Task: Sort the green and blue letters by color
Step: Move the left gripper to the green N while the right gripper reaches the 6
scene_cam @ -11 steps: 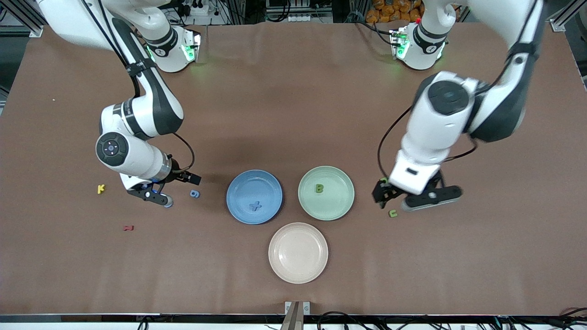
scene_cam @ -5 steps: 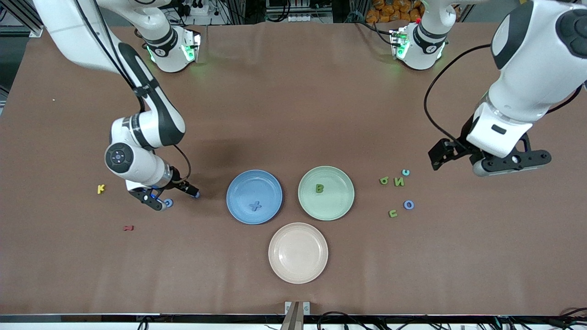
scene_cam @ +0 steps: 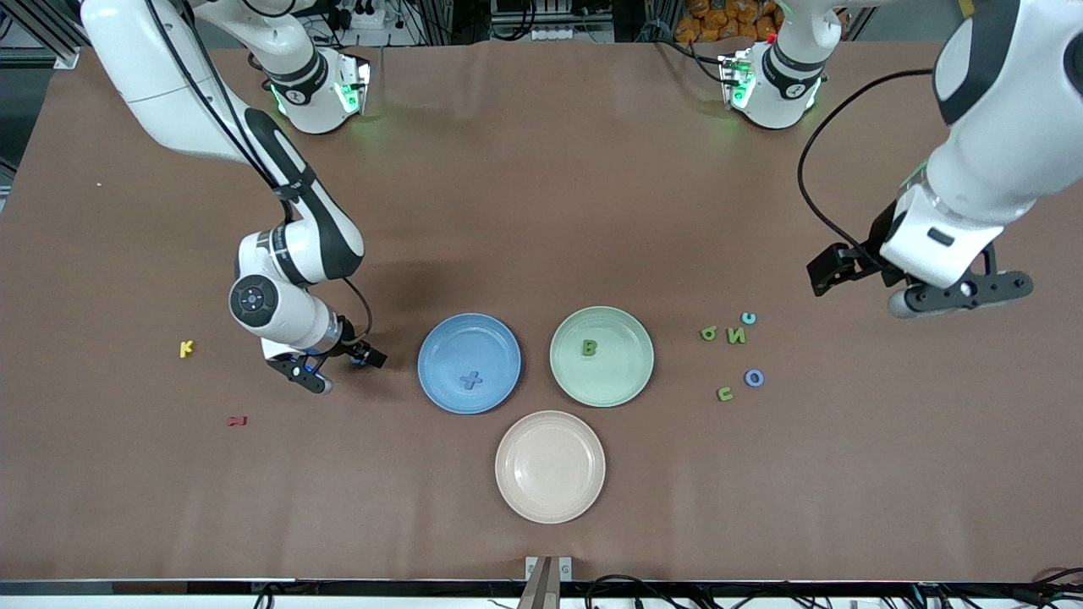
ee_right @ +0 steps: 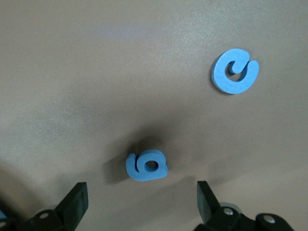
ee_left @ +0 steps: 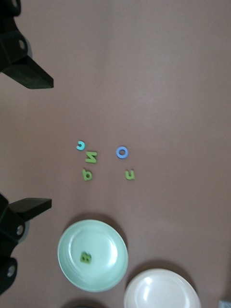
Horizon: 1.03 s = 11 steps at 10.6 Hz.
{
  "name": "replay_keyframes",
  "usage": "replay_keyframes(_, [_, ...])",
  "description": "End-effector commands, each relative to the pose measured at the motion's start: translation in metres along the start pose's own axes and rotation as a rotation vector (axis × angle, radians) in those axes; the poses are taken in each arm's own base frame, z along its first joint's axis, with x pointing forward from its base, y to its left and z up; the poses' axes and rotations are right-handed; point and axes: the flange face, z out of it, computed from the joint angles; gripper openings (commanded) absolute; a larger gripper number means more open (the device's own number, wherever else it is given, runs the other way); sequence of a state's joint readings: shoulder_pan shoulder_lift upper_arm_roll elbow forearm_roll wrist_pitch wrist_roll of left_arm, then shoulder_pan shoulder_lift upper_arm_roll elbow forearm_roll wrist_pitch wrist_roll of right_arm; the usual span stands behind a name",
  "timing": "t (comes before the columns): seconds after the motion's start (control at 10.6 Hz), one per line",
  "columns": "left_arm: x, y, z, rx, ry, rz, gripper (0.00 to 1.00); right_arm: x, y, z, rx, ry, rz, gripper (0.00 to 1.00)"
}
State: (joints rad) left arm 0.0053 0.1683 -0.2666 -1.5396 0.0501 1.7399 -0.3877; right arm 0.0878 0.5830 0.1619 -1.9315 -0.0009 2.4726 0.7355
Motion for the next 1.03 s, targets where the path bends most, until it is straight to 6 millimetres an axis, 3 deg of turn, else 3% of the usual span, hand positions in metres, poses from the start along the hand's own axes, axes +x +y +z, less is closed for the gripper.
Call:
replay_keyframes(0.0, [0.036, -0.011, 0.112, -0.027, -0.142, 0.006, 1.0, 0.005, -0.005, 0.001, -0.028, 0.036, -0.055, 1.0])
replay_keyframes(0.28, [0.034, 0.021, 0.21, -0.058, -0.098, 0.038, 1.0, 0.011, -0.004, 0.005, -0.039, 0.047, -0.07, 1.0])
replay_keyframes(0.47, [0.032, 0.023, 0.27, -0.068, -0.086, 0.041, 1.0, 0.015, -0.002, 0.006, -0.04, 0.048, -0.068, 1.0])
replay_keyframes(0.75, [0.013, 0.037, 0.308, -0.005, -0.109, 0.087, 0.96, 0.017, -0.002, 0.008, -0.04, 0.047, -0.065, 1.0])
replay_keyframes(0.94, [-0.008, 0.031, 0.339, -0.018, -0.089, 0.093, 0.94, 0.018, -0.001, 0.008, -0.037, 0.046, -0.058, 1.0])
